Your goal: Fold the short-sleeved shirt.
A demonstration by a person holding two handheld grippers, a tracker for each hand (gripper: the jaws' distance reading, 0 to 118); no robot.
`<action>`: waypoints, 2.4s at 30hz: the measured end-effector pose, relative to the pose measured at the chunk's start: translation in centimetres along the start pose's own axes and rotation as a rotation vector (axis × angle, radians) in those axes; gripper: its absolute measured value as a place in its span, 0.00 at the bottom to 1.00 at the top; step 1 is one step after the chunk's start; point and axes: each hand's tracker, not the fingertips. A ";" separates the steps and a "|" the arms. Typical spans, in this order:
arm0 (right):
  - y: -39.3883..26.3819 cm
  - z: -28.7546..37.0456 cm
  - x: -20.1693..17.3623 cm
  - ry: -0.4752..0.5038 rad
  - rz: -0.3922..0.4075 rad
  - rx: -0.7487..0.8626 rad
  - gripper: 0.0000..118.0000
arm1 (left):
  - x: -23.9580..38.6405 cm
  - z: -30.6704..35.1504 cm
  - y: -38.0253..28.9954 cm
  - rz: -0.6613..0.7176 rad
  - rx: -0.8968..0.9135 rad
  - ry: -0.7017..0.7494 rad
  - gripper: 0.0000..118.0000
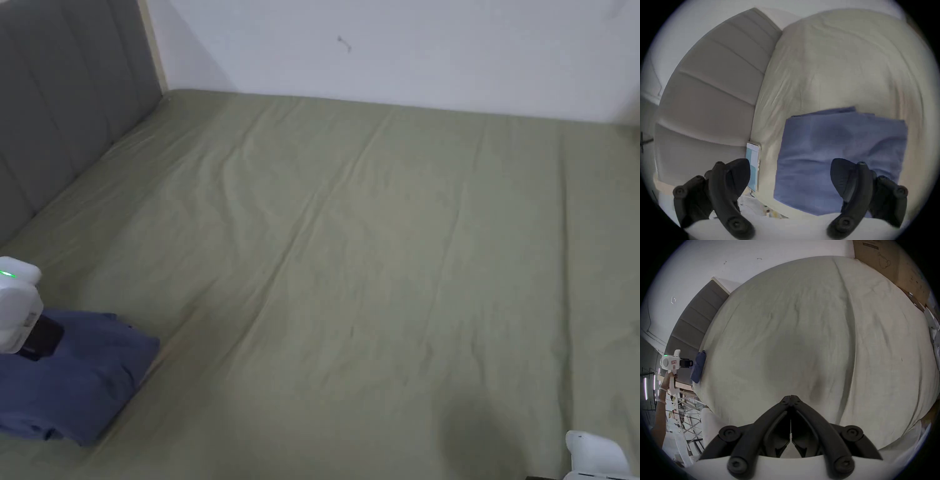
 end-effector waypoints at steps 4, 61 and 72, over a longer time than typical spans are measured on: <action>-0.2 0.1 0.1 0.002 0.012 0.006 0.00 | 0.7 3.5 -0.4 0.175 0.039 -0.276 0.53; 0.0 21.0 -7.3 -0.426 0.189 1.078 0.97 | 22.7 39.2 -8.9 0.317 1.079 -0.436 0.99; 0.5 20.8 -7.1 -0.436 0.206 1.058 0.97 | 24.1 38.3 -7.5 0.309 0.934 -0.376 0.98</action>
